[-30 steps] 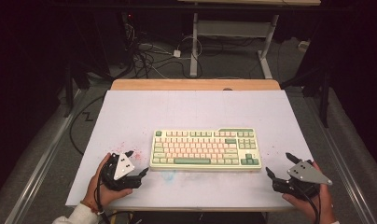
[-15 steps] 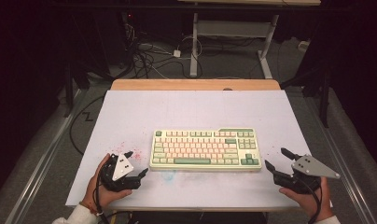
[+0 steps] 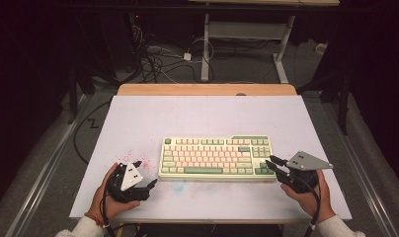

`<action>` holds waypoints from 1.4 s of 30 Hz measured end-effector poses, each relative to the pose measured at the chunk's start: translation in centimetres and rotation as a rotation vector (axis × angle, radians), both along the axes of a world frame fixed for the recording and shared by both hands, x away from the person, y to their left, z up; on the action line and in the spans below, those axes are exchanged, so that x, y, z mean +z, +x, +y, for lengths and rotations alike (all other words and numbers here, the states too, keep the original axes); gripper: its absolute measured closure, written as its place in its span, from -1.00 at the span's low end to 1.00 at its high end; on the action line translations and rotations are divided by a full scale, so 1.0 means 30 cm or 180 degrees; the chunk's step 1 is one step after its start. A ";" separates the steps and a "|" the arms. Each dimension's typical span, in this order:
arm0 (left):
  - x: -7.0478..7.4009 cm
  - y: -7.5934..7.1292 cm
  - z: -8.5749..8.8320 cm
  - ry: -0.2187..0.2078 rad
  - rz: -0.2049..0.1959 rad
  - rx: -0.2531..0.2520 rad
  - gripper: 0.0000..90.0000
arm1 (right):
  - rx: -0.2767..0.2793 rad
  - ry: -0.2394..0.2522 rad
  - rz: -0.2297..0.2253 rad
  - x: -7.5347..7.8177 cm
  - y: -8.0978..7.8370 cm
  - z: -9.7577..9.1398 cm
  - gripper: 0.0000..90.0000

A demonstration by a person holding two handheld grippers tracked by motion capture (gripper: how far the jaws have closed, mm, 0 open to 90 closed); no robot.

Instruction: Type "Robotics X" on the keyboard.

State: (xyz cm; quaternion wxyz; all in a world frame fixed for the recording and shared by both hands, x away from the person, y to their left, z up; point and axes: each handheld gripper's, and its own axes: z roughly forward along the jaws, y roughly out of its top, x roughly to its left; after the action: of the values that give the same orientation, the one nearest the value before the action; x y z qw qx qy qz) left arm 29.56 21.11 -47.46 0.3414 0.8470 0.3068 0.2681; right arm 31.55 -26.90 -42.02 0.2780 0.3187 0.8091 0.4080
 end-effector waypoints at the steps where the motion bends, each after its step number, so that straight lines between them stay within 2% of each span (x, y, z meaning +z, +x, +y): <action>1: 0.000 0.000 0.000 -0.0006 0.0005 0.0000 -0.54 | 0.0031 -0.0024 0.0006 0.001 0.005 0.009 0.78; 7: -0.002 0.000 0.001 0.0006 0.0017 -0.0008 -0.54 | 0.0161 -0.0085 0.0057 0.000 0.028 0.061 0.99; 16: -0.002 -0.001 -0.002 0.0001 0.0033 -0.0015 -0.54 | 0.0302 -0.0195 0.0162 -0.022 0.069 0.133 1.00; 24: -0.004 0.000 -0.003 0.0018 0.0045 -0.0022 -0.54 | 0.0343 -0.0317 0.0307 -0.063 0.112 0.183 1.00; 29: -0.004 -0.001 -0.002 0.0024 0.0040 -0.0012 -0.54 | 0.0334 -0.0415 0.0376 -0.090 0.129 0.195 1.00; 42: 0.000 0.003 -0.003 -0.0004 0.0025 -0.0022 -0.53 | 0.0332 -0.0456 0.0458 -0.113 0.136 0.193 1.00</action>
State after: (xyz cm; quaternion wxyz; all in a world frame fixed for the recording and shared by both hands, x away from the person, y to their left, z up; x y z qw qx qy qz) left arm 29.65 21.00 -47.45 0.3417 0.8489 0.3054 0.2633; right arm 35.61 -21.11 -45.42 0.2197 0.2839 0.8696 0.3391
